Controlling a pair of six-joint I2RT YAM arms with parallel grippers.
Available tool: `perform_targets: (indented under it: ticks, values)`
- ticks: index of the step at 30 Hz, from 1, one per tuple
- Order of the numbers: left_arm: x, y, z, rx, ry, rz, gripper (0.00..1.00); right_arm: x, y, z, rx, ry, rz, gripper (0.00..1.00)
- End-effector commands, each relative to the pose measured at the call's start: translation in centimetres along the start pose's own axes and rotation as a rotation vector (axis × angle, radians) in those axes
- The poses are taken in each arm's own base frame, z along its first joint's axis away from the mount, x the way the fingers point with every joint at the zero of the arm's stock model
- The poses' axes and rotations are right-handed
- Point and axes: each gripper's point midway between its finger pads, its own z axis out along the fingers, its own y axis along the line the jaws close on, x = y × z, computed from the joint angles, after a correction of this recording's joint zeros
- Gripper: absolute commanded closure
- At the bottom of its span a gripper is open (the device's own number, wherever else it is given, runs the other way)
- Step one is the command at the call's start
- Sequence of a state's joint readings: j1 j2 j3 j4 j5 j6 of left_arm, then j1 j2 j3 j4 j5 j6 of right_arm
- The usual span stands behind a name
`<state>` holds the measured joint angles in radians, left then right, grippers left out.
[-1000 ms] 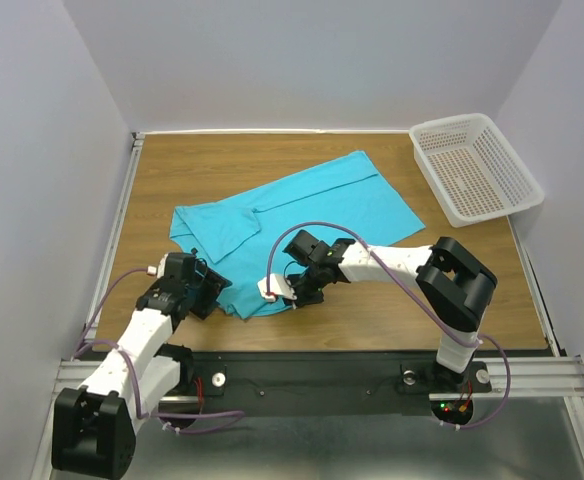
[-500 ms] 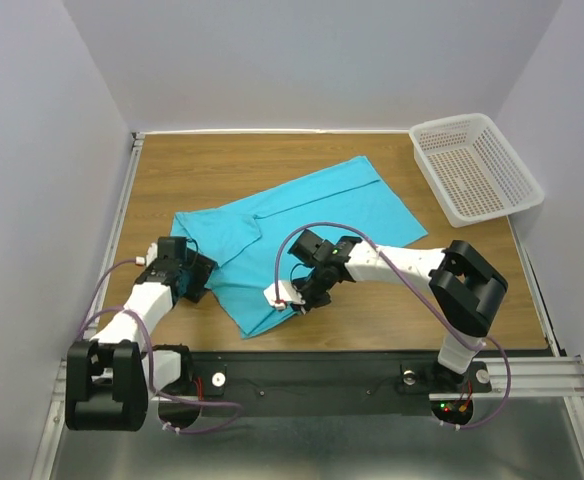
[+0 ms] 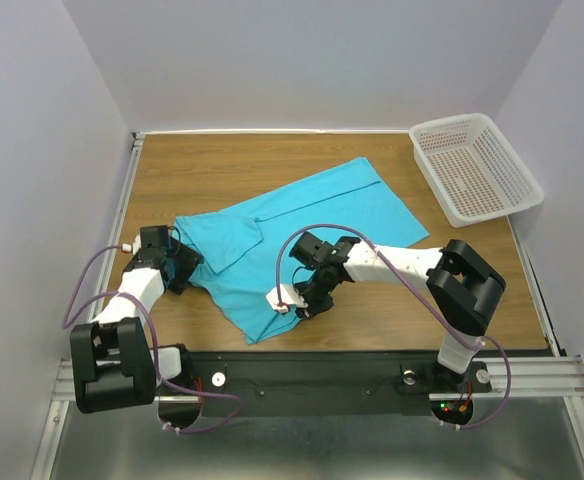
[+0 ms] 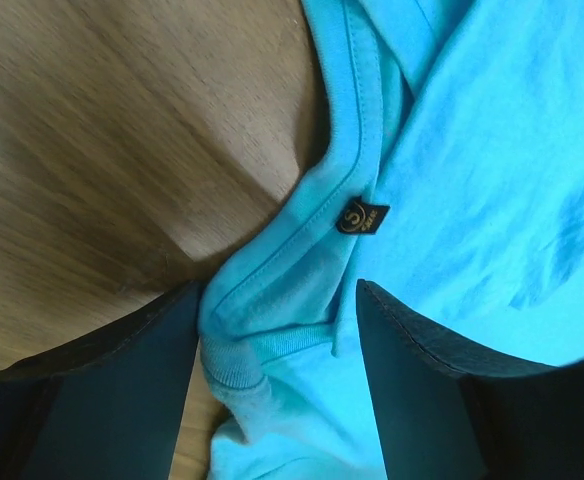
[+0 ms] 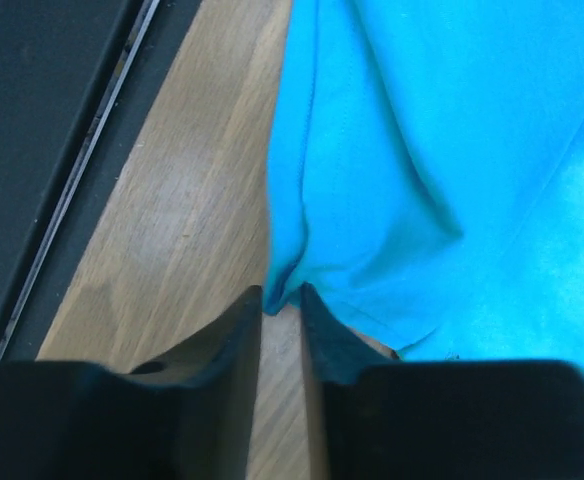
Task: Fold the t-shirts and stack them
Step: Fold the tshirt
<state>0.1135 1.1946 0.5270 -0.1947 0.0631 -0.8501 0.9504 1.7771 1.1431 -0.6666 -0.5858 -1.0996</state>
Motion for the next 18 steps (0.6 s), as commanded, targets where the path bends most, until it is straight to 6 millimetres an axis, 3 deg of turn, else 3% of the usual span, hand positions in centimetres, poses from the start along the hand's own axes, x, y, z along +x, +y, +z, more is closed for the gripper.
perform_targets:
  ticks: [1,5,9,12,18]
  values:
    - [-0.9,-2.0,-2.8,0.085,-0.007,0.106,0.27,-2.0,0.5,-1.2,-0.011,-0.047,-0.015,0.64]
    - [-1.6,-2.8,-5.9,0.141,-0.065,0.126,0.26,-3.9,-0.1,-2.9,0.015,-0.080,-0.014,0.51]
    - [-1.8,-3.0,-8.4,0.178,-0.107,0.130,0.26,-5.0,0.5,-4.0,-0.007,-0.095,-0.013,0.48]
    - [-1.6,-2.3,-8.5,0.152,-0.102,0.150,0.25,-5.3,0.2,-4.7,0.010,-0.093,-0.003,0.48]
    - [-0.3,-4.8,-8.5,0.319,-0.050,0.219,0.26,-3.3,-4.2,-8.0,0.157,-0.123,0.169,0.48]
